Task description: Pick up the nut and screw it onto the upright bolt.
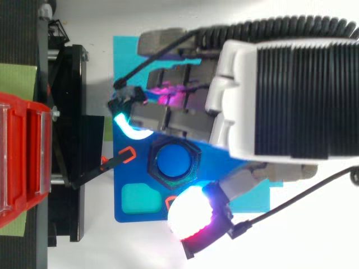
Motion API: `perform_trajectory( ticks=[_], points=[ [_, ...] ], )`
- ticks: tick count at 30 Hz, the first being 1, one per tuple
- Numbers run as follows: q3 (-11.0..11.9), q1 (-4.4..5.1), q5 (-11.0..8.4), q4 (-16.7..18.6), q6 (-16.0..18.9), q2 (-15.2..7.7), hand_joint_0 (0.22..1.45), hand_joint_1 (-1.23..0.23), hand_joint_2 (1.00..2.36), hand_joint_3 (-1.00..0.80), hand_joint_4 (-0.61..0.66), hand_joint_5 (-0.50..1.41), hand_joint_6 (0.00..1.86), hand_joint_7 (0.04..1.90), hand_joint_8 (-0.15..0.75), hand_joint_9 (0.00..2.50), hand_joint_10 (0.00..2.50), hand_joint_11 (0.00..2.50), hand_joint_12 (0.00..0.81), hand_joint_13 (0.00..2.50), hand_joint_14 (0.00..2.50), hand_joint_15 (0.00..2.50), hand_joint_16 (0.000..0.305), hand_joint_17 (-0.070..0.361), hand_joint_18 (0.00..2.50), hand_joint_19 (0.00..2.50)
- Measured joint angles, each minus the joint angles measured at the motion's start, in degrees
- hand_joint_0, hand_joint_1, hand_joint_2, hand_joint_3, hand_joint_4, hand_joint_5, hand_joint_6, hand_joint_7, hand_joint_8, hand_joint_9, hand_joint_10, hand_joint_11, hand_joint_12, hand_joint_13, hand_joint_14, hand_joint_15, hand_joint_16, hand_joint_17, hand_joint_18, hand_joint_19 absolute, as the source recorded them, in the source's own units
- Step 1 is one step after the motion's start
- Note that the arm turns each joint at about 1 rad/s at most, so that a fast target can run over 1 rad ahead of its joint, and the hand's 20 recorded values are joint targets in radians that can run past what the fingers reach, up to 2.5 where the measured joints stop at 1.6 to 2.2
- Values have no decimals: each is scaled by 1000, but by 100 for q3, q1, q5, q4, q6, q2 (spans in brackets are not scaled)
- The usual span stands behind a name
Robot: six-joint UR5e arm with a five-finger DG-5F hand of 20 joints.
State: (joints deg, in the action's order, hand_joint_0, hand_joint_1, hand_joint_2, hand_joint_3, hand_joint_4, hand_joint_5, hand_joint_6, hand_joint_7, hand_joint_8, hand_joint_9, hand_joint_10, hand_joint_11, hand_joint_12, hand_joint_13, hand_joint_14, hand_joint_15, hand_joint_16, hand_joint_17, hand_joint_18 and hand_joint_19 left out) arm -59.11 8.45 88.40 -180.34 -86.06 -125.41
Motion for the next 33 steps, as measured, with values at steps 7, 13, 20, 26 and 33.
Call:
perform_trajectory(
  ticks=[7, 13, 20, 26, 33],
  points=[
    [-228, 105, -25, 513, 164, -1, 468, -209, 1000, -500, 165, -144, 500, 548, 158, 508, 0, 0, 240, 388, 0, 0, 26, 57, 0, 0],
    [-247, 149, -60, 517, 185, -4, 462, -203, 1000, -500, 227, -134, 501, 557, 138, 331, 0, 0, 250, 325, 0, 0, 27, 62, 0, 0],
    [-250, 173, -74, 477, 186, -6, 460, -207, 1000, -500, 253, -107, 502, 730, 140, 246, 0, 0, 246, 320, 0, 0, 24, 55, 0, 0],
    [-264, 187, -82, 452, 186, -8, 467, -215, 1000, -500, 313, -61, 504, 1070, 170, 300, 0, 0, 238, 354, 0, 0, 22, 50, 0, 0],
    [-267, 196, -81, 380, 186, -5, 469, -216, 1000, -500, 294, -43, 503, 1202, 183, 345, 0, 0, 235, 395, 0, 0, 20, 46, 0, 0]
  ],
)
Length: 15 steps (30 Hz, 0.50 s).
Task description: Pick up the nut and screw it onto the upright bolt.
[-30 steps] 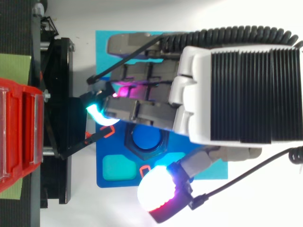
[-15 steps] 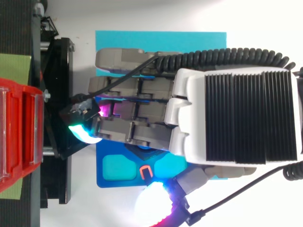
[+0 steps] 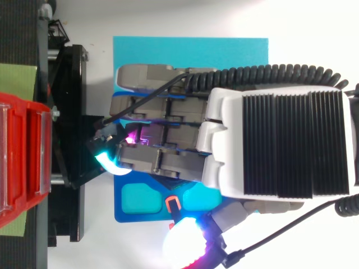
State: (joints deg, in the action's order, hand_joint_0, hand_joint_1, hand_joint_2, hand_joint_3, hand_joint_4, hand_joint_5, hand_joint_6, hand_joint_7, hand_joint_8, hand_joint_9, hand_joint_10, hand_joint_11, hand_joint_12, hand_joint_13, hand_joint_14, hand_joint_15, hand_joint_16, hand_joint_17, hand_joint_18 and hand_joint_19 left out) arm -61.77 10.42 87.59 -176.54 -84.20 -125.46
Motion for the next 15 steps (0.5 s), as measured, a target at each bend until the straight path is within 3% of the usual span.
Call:
perform_trajectory(
  ticks=[15],
  points=[
    [-1, -11, 6, -134, 0, 1, 474, -228, 1000, -500, 286, -36, 503, 1228, 208, 451, 0, 0, 235, 470, 0, 0, 18, 41, 16, 0]
  ],
)
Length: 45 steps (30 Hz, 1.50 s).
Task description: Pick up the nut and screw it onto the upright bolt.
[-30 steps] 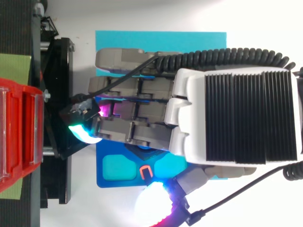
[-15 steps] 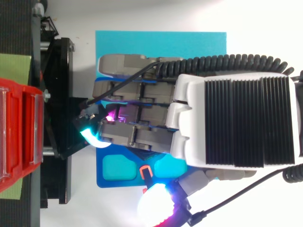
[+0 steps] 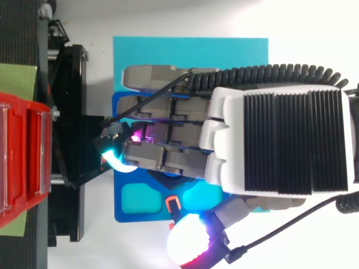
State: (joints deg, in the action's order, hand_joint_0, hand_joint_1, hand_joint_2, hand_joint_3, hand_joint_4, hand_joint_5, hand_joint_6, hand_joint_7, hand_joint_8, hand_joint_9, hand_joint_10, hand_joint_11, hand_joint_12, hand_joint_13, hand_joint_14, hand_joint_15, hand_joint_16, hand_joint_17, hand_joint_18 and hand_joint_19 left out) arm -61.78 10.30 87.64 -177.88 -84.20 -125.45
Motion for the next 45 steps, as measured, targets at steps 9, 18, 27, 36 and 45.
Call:
perform_trajectory(
  ticks=[9, 18, 27, 36, 45],
  points=[
    [0, -35, 16, -121, 0, 2, 478, -237, 1000, -500, 283, -35, 502, 1276, 216, 500, 0, 0, 234, 507, 0, 0, 18, 40, 43, 0],
    [0, -45, 74, -197, -2, 3, 480, -239, 1000, -500, 247, -28, 501, 1398, 222, 539, 0, 0, 236, 516, 0, 0, 17, 39, 53, 0],
    [0, -53, 86, -350, -6, 5, 484, -246, 1000, -500, 205, -26, 564, 1414, 227, 587, 0, 0, 232, 549, 0, 0, 16, 36, 81, 0],
    [0, -151, 172, -410, -16, 4, 490, -263, 1000, -500, 145, -24, 622, 1412, 232, 661, 0, 0, 221, 587, 0, 0, 14, 31, 127, 0],
    [12, -278, 312, -432, -41, 8, 502, -283, 1000, -500, 105, -12, 706, 1339, 244, 899, 0, 0, 184, 753, 0, 0, 8, 18, 262, 0]
  ],
)
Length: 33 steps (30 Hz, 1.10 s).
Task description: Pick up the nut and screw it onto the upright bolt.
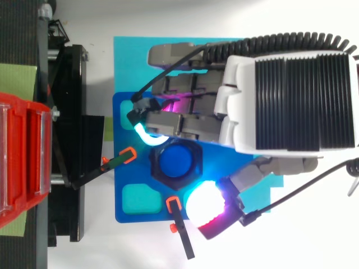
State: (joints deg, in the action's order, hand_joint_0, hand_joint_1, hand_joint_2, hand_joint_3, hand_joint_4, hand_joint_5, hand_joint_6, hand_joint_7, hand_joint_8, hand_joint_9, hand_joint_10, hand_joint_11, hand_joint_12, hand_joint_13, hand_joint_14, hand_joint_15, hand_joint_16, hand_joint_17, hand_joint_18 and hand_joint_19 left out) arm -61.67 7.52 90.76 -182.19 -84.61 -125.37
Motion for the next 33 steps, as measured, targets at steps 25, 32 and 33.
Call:
perform_trajectory(
  ticks=[25, 32, 33],
  points=[
    [563, -197, 205, -440, -250, -1, 508, -286, 1000, -500, 240, -36, 504, 1236, 278, 1259, 0, 14, 171, 953, 0, 0, 9, 20, 511, 0],
    [579, -155, 205, -258, -266, -15, 500, -277, 1000, -500, 267, -85, 503, 949, 261, 1085, 0, 0, 184, 868, 0, 0, 11, 25, 482, 0],
    [579, -148, 202, -223, -264, -23, 498, -275, 1000, -500, 251, -90, 503, 888, 258, 1043, 0, 0, 185, 859, 0, 0, 12, 27, 457, 0]
  ],
)
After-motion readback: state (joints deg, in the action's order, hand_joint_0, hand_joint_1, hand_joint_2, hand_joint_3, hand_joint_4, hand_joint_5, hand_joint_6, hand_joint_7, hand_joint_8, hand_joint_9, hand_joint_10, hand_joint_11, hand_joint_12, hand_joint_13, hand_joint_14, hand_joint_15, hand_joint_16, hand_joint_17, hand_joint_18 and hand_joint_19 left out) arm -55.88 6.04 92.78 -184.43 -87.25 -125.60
